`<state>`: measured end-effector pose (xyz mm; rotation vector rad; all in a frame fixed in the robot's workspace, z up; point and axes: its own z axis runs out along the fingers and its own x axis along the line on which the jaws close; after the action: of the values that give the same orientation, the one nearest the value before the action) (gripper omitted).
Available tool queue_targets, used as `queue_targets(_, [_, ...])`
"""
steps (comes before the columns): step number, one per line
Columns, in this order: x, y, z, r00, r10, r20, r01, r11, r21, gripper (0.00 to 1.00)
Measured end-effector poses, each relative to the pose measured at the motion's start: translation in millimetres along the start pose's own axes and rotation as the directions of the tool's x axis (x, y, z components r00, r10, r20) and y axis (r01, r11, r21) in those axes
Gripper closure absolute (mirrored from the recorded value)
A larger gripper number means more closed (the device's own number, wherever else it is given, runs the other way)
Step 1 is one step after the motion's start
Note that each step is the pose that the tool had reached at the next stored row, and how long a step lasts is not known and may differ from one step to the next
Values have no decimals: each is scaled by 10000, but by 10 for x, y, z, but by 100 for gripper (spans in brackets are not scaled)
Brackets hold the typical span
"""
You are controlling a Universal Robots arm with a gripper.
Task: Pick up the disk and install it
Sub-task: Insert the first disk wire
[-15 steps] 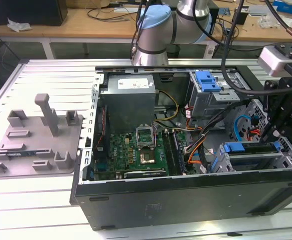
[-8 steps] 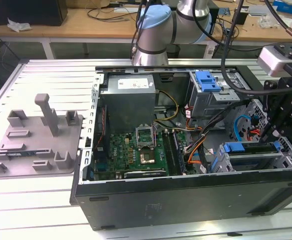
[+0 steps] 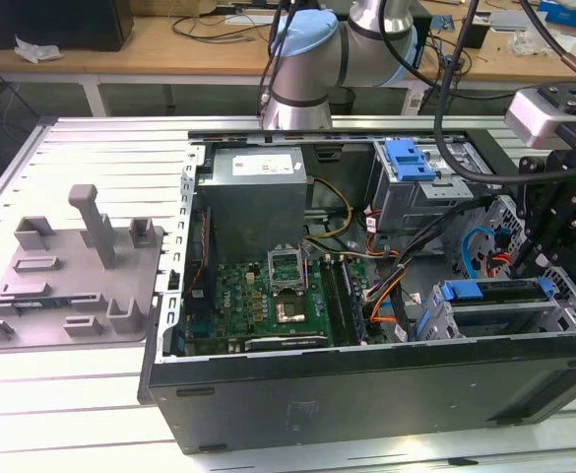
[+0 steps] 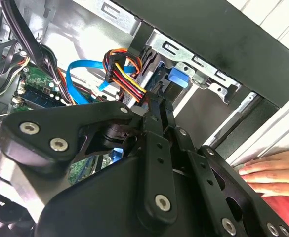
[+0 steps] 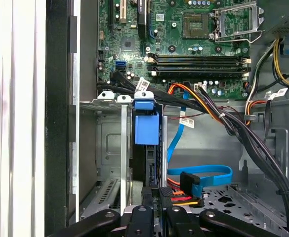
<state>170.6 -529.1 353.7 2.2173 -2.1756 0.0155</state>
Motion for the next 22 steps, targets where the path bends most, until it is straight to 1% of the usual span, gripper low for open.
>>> queue_targets(22, [0, 0, 37, 10000, 0, 0, 0, 10000, 0, 84])
